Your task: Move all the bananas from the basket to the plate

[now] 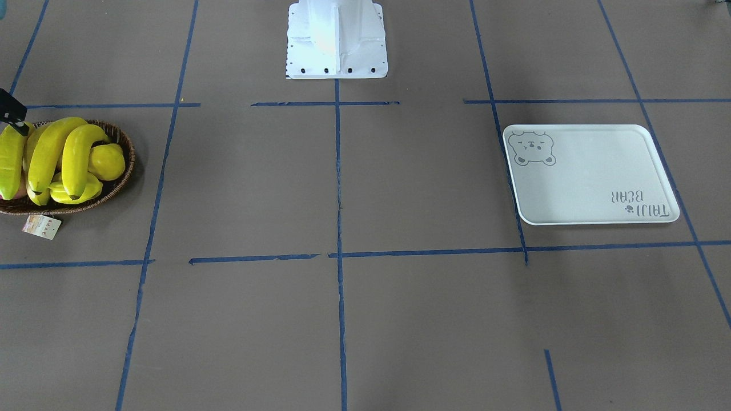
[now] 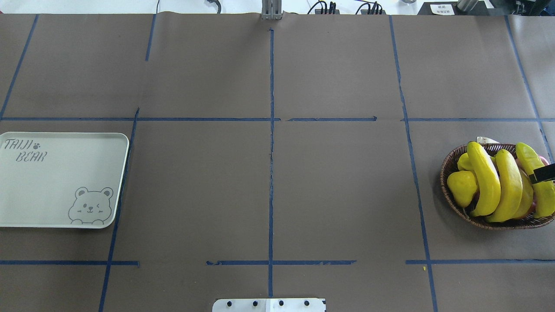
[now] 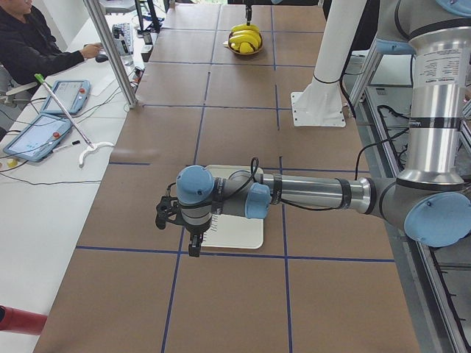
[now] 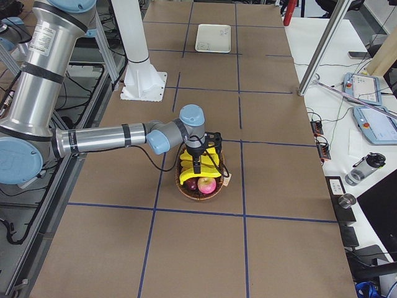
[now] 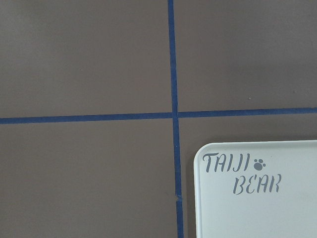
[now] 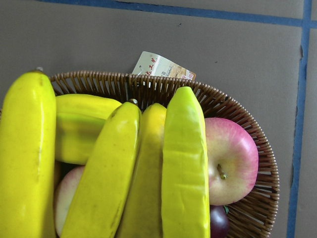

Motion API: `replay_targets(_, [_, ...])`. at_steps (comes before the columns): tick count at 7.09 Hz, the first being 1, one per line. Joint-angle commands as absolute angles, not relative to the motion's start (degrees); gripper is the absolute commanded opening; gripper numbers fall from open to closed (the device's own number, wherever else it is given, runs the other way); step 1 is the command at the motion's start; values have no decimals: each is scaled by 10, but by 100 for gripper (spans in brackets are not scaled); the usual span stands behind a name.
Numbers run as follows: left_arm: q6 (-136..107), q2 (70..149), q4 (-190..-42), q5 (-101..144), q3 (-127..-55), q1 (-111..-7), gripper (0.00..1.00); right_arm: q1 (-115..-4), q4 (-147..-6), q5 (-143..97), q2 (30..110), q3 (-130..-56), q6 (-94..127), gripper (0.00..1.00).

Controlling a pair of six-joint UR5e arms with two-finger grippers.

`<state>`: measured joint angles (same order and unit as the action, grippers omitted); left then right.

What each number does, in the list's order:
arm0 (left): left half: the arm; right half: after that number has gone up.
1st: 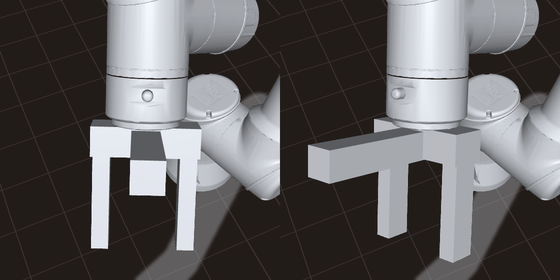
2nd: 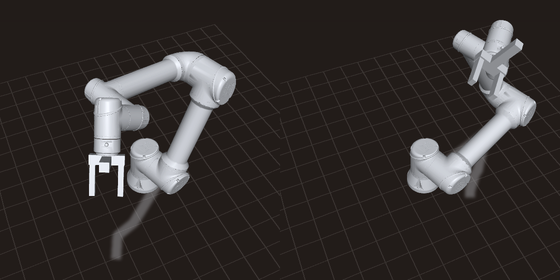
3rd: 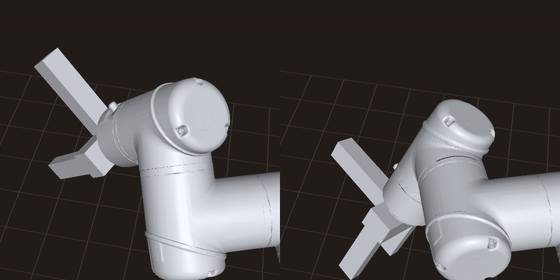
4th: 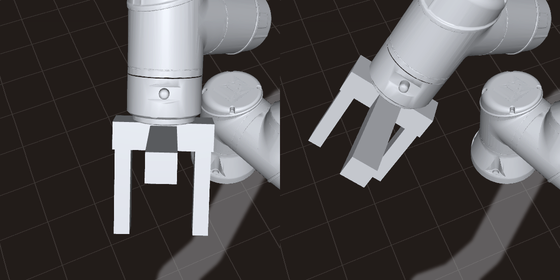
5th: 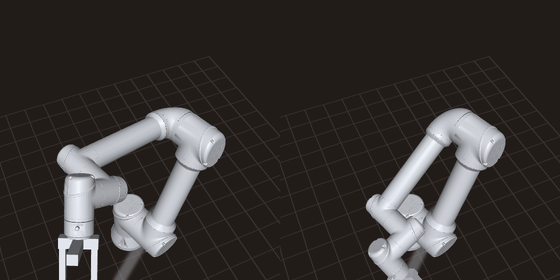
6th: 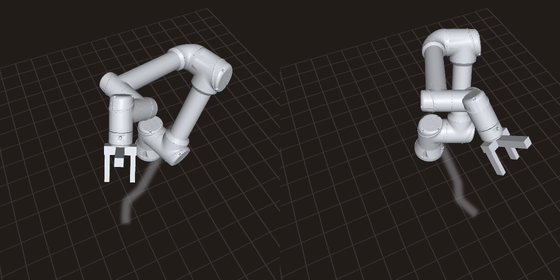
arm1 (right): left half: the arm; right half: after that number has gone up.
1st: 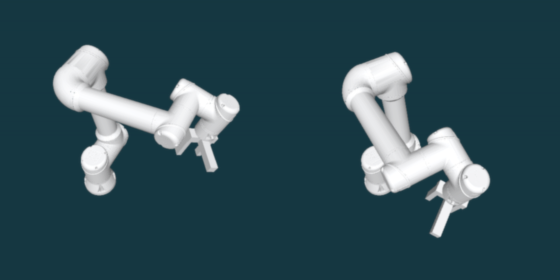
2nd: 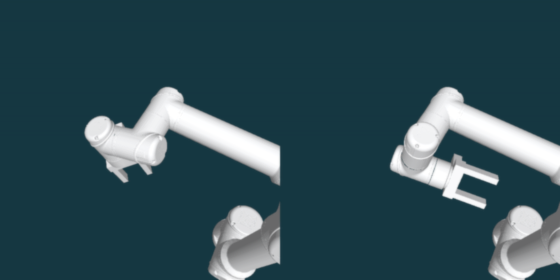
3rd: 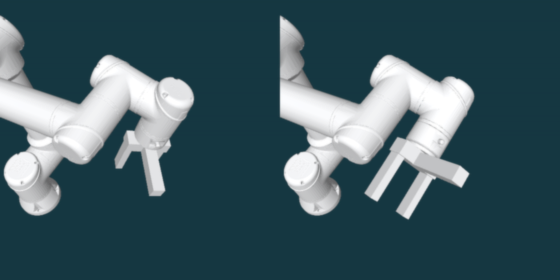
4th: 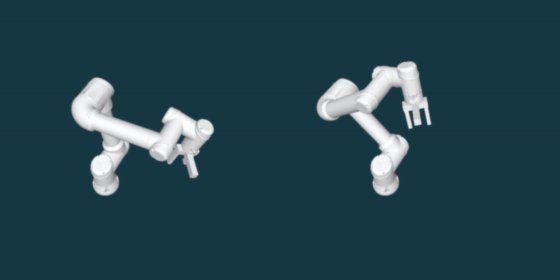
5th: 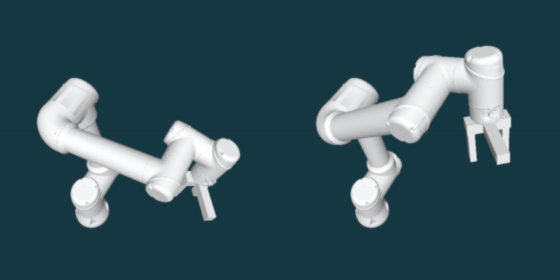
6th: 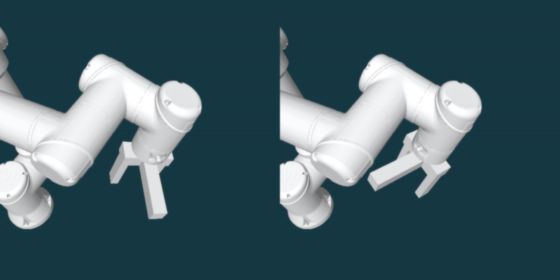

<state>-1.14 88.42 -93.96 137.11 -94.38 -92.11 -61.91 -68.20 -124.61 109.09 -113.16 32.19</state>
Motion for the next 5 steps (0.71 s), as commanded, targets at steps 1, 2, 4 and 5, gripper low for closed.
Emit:
replay_targets(1, [-11,884,-940,1371,-944,-921,100,-612,-682,-1241,1092,-1120,316,90])
replay_targets(2, [-11,884,-940,1371,-944,-921,100,-612,-682,-1242,1105,-1117,296,87])
replay_targets(4, [-11,884,-940,1371,-944,-921,100,-610,-683,-1246,1108,-1115,290,81])
replay_targets(5, [-11,884,-940,1371,-944,-921,100,-606,-683,-1246,1108,-1114,291,79])
